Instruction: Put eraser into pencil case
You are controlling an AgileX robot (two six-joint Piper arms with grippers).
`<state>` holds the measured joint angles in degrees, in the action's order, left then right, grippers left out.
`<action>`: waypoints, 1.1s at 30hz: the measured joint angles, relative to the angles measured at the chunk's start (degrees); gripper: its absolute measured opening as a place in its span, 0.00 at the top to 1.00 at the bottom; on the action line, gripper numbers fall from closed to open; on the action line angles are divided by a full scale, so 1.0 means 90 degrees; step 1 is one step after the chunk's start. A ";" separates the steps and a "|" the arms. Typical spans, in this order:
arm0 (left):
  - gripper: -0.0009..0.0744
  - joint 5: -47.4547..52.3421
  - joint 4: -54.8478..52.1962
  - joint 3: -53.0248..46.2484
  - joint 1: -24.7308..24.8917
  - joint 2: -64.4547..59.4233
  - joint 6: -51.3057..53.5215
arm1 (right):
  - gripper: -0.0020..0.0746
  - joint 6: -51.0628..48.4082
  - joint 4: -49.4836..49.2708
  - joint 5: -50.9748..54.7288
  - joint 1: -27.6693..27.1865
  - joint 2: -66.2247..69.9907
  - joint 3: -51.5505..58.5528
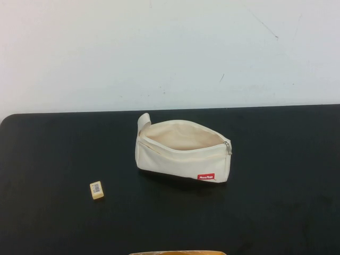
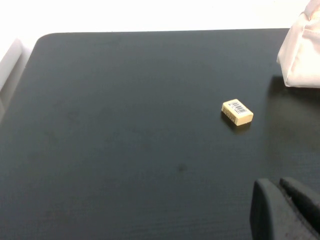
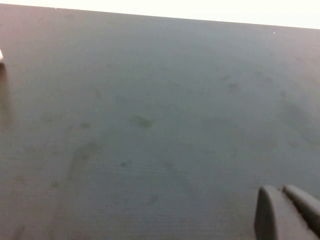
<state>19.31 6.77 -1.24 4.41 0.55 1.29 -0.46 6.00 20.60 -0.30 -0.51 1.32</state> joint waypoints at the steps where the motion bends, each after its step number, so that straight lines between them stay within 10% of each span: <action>1: 0.99 0.0000 0.0000 0.0000 0.0000 0.0000 0.0000 | 0.97 0.0000 0.0004 0.0000 0.0000 0.0000 0.0000; 23: 0.99 -0.0102 -0.0036 0.0000 0.0000 0.0000 0.0014 | 0.97 0.0000 0.0004 0.0000 0.0000 0.0000 0.0000; 33: 0.99 -0.3707 -0.0059 -0.0032 0.0000 0.0000 0.0014 | 0.97 0.0000 0.0004 0.0000 0.0000 0.0000 0.0000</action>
<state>-14.05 6.24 -1.53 4.41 0.55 1.41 -0.46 6.04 20.60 -0.30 -0.51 1.32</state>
